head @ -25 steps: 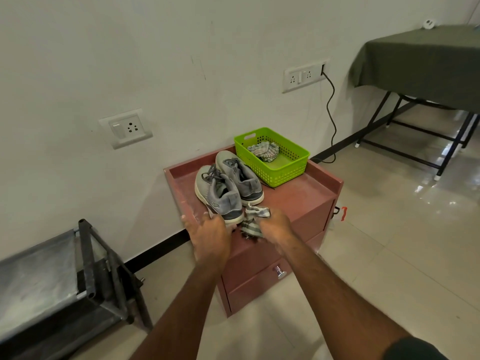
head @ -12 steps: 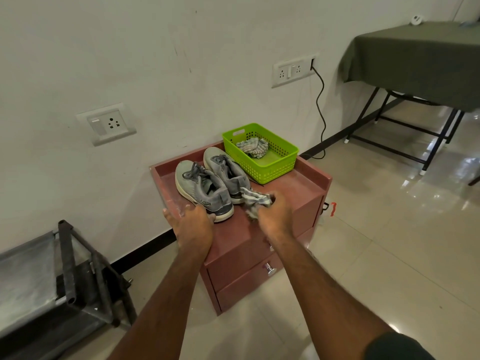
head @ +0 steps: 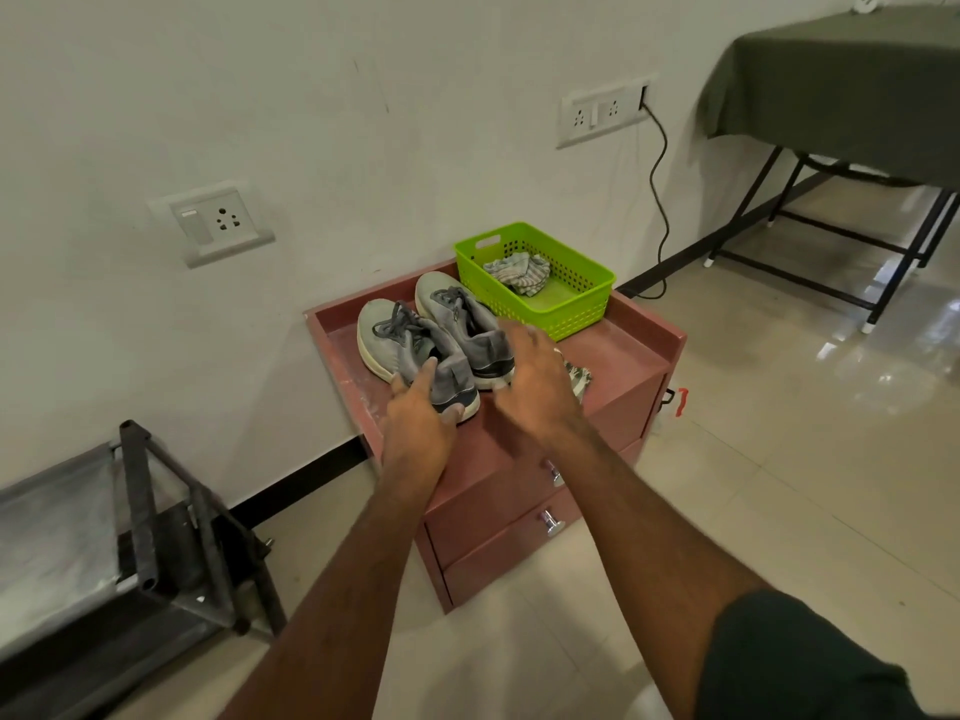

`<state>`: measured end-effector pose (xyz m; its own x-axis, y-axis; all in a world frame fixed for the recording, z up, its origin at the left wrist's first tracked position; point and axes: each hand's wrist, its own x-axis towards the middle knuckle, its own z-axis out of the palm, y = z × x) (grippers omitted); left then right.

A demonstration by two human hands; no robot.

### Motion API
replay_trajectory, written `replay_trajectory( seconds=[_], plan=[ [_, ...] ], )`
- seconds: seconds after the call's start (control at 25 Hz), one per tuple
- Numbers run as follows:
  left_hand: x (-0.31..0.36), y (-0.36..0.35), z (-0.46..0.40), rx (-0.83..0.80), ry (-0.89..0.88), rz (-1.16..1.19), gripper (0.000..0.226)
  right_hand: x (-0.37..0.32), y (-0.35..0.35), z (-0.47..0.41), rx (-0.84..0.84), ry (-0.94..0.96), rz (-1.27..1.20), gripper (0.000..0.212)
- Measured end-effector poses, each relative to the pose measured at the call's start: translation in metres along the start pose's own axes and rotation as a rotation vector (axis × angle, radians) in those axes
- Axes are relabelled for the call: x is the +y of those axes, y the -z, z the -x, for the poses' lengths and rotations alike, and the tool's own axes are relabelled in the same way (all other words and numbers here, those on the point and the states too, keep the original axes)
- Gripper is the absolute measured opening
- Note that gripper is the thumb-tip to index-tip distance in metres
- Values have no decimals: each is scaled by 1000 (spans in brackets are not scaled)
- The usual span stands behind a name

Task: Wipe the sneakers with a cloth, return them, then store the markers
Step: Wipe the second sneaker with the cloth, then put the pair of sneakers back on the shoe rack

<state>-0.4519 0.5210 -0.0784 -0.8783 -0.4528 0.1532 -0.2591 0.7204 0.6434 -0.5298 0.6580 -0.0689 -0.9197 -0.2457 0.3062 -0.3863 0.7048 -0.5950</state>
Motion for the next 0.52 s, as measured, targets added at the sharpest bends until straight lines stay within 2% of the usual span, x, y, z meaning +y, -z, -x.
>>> replay_trajectory(
  seconds=[0.08, 0.16, 0.32, 0.52],
  plan=[
    [0, -2, -4, -16, -1, 41, 70, -5, -10, -15, -87, 2, -27, 85],
    [0, -5, -6, 3, -16, 76, 55, -4, -19, -22, -152, 1, 19, 73],
    [-1, -6, -8, 116, 2, 135, 31, 2, -17, -21, 13, 18, 81, 31],
    [5, 20, 9, 205, -17, 238, 26, -15, -1, -3, 95, 42, 84, 27]
  ],
)
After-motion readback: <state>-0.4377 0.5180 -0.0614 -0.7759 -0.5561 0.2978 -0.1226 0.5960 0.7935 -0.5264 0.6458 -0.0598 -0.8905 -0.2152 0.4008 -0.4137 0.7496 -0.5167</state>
